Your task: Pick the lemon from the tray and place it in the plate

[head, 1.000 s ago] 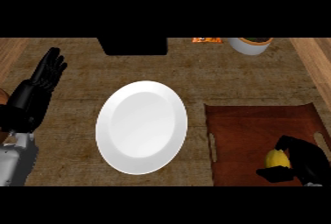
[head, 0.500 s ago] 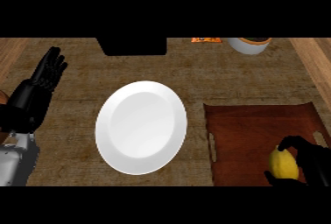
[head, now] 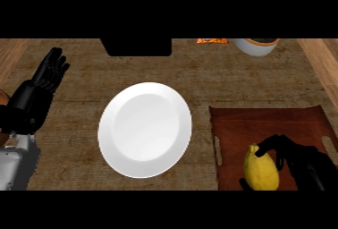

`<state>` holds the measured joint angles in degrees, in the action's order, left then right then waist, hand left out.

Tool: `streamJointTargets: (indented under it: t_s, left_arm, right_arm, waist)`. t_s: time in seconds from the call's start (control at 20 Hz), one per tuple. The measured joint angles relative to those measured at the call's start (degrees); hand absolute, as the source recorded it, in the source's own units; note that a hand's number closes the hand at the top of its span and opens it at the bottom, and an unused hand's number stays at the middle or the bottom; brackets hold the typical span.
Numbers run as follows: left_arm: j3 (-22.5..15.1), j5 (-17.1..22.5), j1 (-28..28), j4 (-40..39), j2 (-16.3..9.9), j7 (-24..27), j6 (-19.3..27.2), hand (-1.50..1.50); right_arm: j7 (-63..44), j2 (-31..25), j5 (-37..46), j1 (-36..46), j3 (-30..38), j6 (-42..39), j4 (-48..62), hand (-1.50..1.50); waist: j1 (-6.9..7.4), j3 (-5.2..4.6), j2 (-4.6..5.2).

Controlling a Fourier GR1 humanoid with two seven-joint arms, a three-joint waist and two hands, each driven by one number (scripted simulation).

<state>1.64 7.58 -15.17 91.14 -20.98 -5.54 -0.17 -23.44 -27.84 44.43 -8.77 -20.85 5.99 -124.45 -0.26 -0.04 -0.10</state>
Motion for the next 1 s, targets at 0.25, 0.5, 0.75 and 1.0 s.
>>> streamJointTargets:
  t_s: [0.25,0.5,0.75,1.0]
  left_arm:
    - [-0.07,-0.7,-0.29,0.27,0.65,-0.2,-0.6,0.0]
    - [-0.79,-2.03,-0.61,1.78,2.05,-1.46,0.1,0.0]
    - [0.37,-1.92,-0.55,0.58,2.17,-0.44,-0.98,0.0]
    - [0.61,-2.25,-0.99,0.26,2.54,-0.56,-1.58,0.0]
  right_arm:
    - [-6.21,6.86,2.69,8.86,-5.93,-5.23,-1.1,1.5]
    - [-11.74,16.44,5.61,20.43,-9.88,-8.65,6.1,1.5]
    - [-15.69,24.27,5.4,29.69,-12.43,-6.65,16.4,1.5]
    - [-17.83,26.77,1.66,39.09,-14.48,0.86,30.59,1.5]
  waist:
    - [0.45,-0.01,0.07]
    - [0.83,0.0,0.11]
    - [0.96,0.0,0.17]
    - [1.3,0.01,0.24]
